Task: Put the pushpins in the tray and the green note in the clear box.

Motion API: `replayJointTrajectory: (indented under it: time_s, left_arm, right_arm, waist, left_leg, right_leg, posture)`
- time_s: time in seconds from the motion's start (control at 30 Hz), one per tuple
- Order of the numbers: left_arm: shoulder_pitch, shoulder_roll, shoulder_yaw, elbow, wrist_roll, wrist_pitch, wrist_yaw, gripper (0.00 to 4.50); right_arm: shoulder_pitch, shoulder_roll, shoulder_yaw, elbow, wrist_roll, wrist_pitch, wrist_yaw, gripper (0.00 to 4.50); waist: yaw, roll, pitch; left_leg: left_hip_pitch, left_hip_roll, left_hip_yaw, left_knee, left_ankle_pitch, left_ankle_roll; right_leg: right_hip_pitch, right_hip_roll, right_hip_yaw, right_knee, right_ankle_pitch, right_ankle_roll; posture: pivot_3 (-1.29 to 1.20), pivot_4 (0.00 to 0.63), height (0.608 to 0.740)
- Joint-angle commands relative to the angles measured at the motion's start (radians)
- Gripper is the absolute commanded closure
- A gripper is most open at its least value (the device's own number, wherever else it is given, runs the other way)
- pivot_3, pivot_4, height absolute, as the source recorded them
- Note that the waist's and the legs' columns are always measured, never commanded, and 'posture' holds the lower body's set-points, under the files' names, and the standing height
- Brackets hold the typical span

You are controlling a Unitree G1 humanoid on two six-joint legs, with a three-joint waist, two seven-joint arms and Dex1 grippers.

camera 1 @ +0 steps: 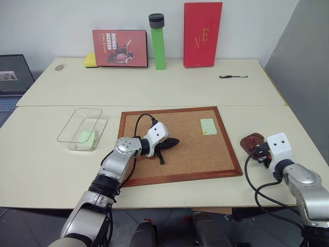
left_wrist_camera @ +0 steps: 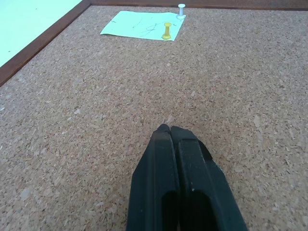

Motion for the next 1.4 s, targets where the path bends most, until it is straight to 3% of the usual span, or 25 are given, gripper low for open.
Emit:
replayJointTrajectory:
  time_s: [0.03, 0.27, 0.43, 0.7, 1.13, 1.4]
  left_arm:
    - [0.017, 0.010, -0.012, 0.039, 0.032, 0.011, 0.007, 4.50]
    - [0.019, 0.010, -0.011, 0.040, 0.030, 0.008, 0.007, 4.50]
    - [0.015, 0.011, -0.009, 0.046, 0.031, 0.006, 0.006, 4.50]
    - [0.004, 0.009, -0.010, 0.055, 0.033, 0.002, 0.002, 4.50]
    - [0.002, 0.016, -0.008, 0.053, 0.034, 0.002, 0.001, 4.50]
    - [0.009, 0.020, -0.004, 0.049, 0.033, 0.003, 0.005, 4.50]
  right_arm:
    - [-0.023, -0.011, -0.052, -0.072, 0.044, 0.030, 0.021, 1.98]
    - [-0.062, -0.017, -0.126, -0.168, 0.149, 0.090, 0.072, 1.98]
    - [-0.094, 0.031, -0.055, -0.191, 0.224, 0.053, 0.123, 1.98]
    - [-0.181, 0.200, 0.114, 0.071, 0.097, -0.192, 0.003, 1.98]
    - [-0.298, 0.320, 0.181, 0.373, 0.008, -0.398, -0.065, 1.98]
    - [-0.289, 0.317, 0.179, 0.374, 0.008, -0.404, -0.056, 3.42]
  waist:
    - [0.000, 0.000, 0.000]
    - [0.000, 0.000, 0.000]
    - [0.000, 0.000, 0.000]
    - [0.000, -0.001, 0.000]
    - [0.001, 0.000, 0.000]
    - [0.001, 0.000, 0.000]
  left_leg:
    - [0.000, 0.000, 0.000, 0.000, 0.000, 0.000]
    - [0.000, 0.000, 0.000, 0.000, 0.000, 0.000]
    - [0.000, 0.000, 0.000, 0.000, 0.000, 0.000]
    - [0.000, 0.000, 0.000, 0.000, 0.000, 0.000]
    - [-0.001, 0.000, -0.001, 0.000, 0.000, 0.000]
    - [-0.001, 0.000, -0.001, 0.000, 0.000, 0.000]
  right_leg:
    - [0.000, 0.000, 0.000, 0.000, 0.000, 0.000]
    - [0.000, 0.000, 0.000, 0.000, 0.000, 0.000]
    - [0.000, 0.000, 0.000, 0.000, 0.000, 0.000]
    - [0.000, 0.000, 0.000, -0.001, 0.000, 0.000]
    - [0.000, 0.000, -0.001, -0.001, 0.001, 0.001]
    - [0.000, 0.000, -0.001, 0.000, 0.001, 0.001]
  posture:
    - [0.00, 0.150, 0.740]
    - [0.00, 0.150, 0.740]
    - [0.00, 0.150, 0.740]
    - [0.00, 0.150, 0.740]
    - [0.00, 0.150, 0.740]
    - [0.00, 0.150, 0.740]
